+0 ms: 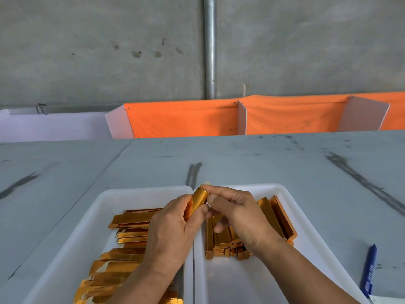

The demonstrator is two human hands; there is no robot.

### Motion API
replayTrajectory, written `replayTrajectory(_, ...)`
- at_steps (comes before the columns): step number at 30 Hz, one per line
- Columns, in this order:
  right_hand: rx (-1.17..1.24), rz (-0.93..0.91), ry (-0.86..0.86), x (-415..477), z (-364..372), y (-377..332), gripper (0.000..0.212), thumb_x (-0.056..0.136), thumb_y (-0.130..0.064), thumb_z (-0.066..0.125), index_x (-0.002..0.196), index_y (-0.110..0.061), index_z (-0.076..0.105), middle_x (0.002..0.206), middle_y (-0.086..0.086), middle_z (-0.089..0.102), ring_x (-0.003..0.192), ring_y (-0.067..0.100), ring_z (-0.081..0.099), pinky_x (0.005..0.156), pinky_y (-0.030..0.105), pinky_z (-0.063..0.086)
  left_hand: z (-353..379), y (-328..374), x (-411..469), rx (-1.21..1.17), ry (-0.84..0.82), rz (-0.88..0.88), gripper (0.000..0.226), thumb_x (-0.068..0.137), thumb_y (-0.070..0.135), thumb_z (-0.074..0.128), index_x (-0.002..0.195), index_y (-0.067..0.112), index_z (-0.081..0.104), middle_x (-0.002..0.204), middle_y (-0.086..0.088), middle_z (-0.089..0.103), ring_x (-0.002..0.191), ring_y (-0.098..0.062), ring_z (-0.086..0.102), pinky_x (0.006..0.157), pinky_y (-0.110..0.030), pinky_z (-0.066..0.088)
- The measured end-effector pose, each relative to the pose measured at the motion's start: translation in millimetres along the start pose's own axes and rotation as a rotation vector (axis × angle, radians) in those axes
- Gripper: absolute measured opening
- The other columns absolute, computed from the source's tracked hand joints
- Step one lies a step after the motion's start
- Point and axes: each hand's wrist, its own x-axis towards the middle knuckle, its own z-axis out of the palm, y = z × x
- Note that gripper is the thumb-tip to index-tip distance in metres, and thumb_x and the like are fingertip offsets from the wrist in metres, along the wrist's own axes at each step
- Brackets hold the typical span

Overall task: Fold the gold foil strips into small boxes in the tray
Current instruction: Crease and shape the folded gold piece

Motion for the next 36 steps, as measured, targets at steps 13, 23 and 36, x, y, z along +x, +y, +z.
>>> replayTrajectory(13,0.001,-0.006,-0.034,0,-1,1,0.026,0.097,-0.014,0.059,0.117,-0.025,0.072,0.093,0.010,0.074,0.081,0.014,0.071,0.055,0.026,0.055,2,-1,-1,-0.021,0.004,-0.012,0.040,0.083,0.056,0.051,0.091,0.020,0.067,0.061,0.012,0.050,0.052,-0.007,0.049,0.049,-0.012,0.035)
replayTrajectory(23,0.130,0.167,0.193,8,-9,-4,0.031,0.103,-0.024,0.043,0.102,-0.015,0.073,0.076,0.005,0.071,0.056,0.015,0.063,0.047,0.024,0.050,1,3,-4,0.000,-0.051,0.041,0.027,0.083,0.058,0.050,0.075,0.034,0.042,0.055,0.020,0.034,0.050,-0.003,0.045,0.047,-0.008,0.031)
replayTrajectory(36,0.448,0.238,0.014,8,-10,-1,0.020,0.096,-0.018,0.059,0.091,-0.002,0.069,0.070,0.013,0.061,0.049,0.014,0.057,0.042,0.022,0.047,2,1,-4,0.026,-0.094,0.093,0.031,0.083,0.061,0.043,0.080,0.030,0.046,0.060,0.016,0.037,0.053,-0.005,0.042,0.053,-0.013,0.028)
